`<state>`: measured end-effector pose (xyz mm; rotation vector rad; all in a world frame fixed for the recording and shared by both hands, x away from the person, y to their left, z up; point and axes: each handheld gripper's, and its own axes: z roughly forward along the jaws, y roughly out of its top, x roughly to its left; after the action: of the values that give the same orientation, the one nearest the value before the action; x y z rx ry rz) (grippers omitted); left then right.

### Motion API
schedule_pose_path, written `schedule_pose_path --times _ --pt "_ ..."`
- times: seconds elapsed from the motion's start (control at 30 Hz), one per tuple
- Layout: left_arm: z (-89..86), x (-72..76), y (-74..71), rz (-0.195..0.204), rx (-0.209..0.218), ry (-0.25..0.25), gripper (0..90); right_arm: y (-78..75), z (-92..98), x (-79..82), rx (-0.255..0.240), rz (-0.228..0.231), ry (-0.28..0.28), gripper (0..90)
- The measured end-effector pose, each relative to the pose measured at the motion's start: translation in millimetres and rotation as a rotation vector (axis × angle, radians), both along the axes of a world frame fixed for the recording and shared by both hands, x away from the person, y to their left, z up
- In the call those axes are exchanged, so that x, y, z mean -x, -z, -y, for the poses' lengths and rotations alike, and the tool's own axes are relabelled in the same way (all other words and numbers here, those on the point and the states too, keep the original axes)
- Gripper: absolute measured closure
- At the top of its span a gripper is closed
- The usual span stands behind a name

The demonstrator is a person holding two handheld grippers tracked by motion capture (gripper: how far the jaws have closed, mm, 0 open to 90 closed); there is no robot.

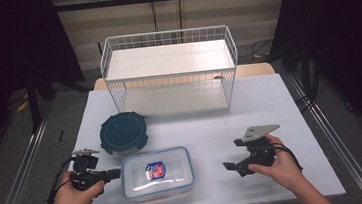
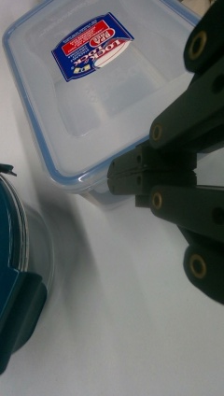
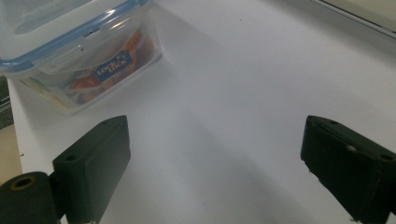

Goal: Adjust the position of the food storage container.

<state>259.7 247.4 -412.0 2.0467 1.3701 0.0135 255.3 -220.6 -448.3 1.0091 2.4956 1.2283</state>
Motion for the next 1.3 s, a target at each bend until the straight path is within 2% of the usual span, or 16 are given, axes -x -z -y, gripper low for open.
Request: schedule_pose_path --times 0.27,0.43,0.53,0.67,0.83,0.93,1.0,1.03,1.27,1.3 --pt "9.4 -2.3 3.0 -0.001 0.012 0.009 90.0 2.6 -13.4 1.7 -0.008 -0.004 -0.028 8.6" --pt "14.2 -3.7 5.8 -0.006 0.013 0.023 90.0 1.2 -24.6 -1.4 -0.049 -0.003 -0.035 9.0" --pt "17.7 -4.9 7.3 -0.008 0.001 0.044 89.7 1.0 -26.9 -2.6 -0.053 -0.005 -0.036 9.0" --pt "21.8 -5.3 8.4 -0.012 0.02 0.049 89.7 1.9 -29.8 -3.7 -0.057 -0.01 -0.036 9.7" --pt "25.9 -5.0 9.1 -0.01 0.02 0.052 89.7 3.4 -31.9 -3.9 -0.051 -0.016 -0.042 12.4" --pt "28.3 -5.6 9.5 -0.014 0.027 0.064 89.5 4.4 -33.8 -3.7 -0.038 -0.019 -0.049 17.7" --pt "29.6 -5.9 10.0 -0.017 0.035 0.066 89.3 4.6 -35.4 -3.7 -0.028 -0.016 -0.058 25.3" --pt "30.0 -5.9 10.1 -0.016 0.033 0.068 88.9 4.4 -36.8 -3.3 -0.027 -0.016 -0.065 33.0" --pt "30.1 -6.0 10.6 -0.015 0.038 0.066 88.8 4.8 -40.7 -3.0 -0.011 -0.037 -0.092 55.0" --pt "30.4 -5.8 10.4 -0.014 0.034 0.065 89.1 4.5 -42.3 -2.4 -0.007 -0.04 -0.097 60.9"
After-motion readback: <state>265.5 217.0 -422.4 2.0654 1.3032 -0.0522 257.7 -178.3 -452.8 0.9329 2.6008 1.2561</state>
